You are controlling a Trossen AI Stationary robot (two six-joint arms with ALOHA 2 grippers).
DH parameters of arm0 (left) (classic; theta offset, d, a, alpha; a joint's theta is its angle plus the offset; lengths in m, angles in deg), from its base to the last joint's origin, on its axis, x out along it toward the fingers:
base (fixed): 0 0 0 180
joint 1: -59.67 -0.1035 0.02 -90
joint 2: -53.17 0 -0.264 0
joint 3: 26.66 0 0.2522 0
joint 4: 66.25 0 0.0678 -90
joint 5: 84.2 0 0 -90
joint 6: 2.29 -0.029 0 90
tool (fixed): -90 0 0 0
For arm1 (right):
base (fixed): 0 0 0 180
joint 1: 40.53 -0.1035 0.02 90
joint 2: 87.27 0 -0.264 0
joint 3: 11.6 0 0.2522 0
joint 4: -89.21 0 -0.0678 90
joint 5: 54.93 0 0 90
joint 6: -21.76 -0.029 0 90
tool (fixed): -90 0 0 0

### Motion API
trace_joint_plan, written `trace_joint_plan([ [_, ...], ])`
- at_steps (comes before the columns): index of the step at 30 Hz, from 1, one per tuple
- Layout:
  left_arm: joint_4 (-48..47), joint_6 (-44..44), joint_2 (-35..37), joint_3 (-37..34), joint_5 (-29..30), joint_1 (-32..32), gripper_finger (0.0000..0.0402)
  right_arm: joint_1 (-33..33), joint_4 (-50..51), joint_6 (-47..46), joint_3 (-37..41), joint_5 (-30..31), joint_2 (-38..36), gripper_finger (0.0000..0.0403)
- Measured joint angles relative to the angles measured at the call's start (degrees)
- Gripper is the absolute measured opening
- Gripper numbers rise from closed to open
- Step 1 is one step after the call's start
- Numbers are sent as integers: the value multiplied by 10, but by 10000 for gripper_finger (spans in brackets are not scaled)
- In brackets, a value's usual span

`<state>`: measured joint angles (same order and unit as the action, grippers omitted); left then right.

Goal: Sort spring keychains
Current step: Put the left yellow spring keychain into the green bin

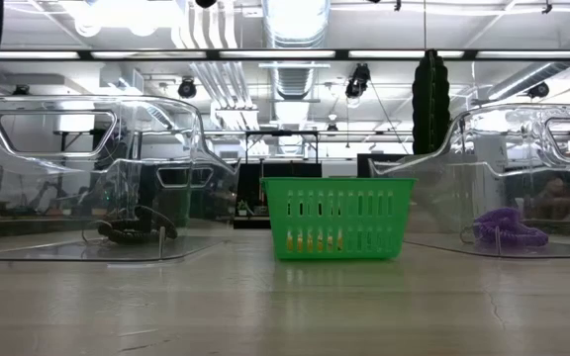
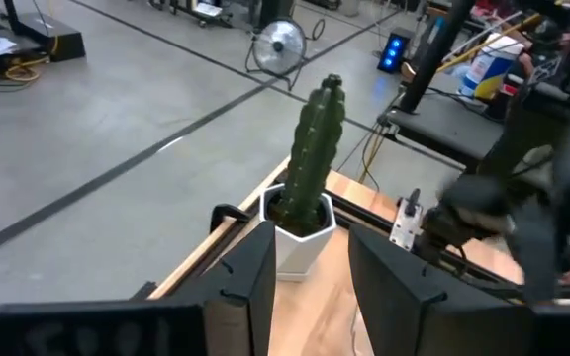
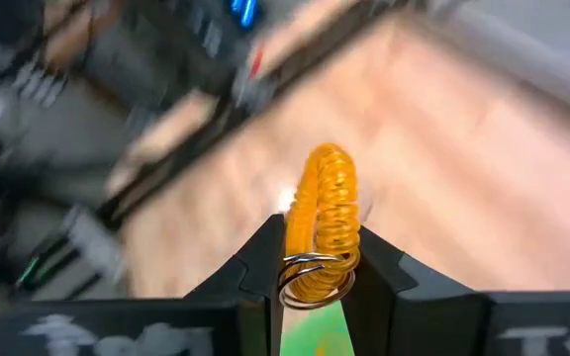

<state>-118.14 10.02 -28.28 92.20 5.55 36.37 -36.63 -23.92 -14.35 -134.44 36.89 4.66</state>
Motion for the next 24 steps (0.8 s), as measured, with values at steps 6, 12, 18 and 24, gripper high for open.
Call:
trace_joint_plan([
  [6, -1, 9, 2, 0, -1, -3, 122, -31, 117, -77, 0, -75, 47, 67],
  [12, -1, 12, 2, 0, -1, -3, 122, -46, 162, -82, 1, -141, 120, 67],
  [18, 0, 20, 2, 0, -1, -3, 122, -51, 186, -45, 1, -225, 218, 66],
  [24, 0, 28, 2, 0, -1, -3, 122, -57, 193, 7, 1, -282, 315, 66],
])
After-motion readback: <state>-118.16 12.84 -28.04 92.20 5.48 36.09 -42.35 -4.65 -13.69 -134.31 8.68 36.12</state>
